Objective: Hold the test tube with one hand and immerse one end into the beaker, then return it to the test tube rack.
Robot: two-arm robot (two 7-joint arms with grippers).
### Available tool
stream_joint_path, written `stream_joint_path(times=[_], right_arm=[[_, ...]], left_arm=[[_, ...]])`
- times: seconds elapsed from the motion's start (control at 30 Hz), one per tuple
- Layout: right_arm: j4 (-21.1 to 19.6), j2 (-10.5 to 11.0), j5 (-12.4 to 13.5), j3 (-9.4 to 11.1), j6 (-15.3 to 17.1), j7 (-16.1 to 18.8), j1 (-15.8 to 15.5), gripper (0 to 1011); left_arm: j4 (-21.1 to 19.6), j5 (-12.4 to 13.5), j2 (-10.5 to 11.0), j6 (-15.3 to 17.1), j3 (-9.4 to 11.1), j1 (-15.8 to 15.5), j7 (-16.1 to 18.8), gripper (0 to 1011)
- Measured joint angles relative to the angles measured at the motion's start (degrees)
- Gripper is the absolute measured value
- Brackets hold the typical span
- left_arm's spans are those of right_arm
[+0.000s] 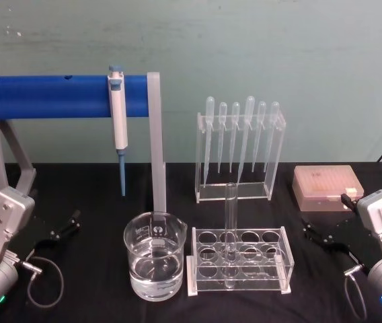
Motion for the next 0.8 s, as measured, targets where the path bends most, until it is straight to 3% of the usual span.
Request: stream_joint_path(times=[0.8], right_arm=[[0.00, 0.00, 0.00, 0.00, 0.00, 0.00, 0.00, 1004]], left_arm=[[0.00, 0.00, 0.00, 0.00, 0.00, 0.00, 0.00, 1000]])
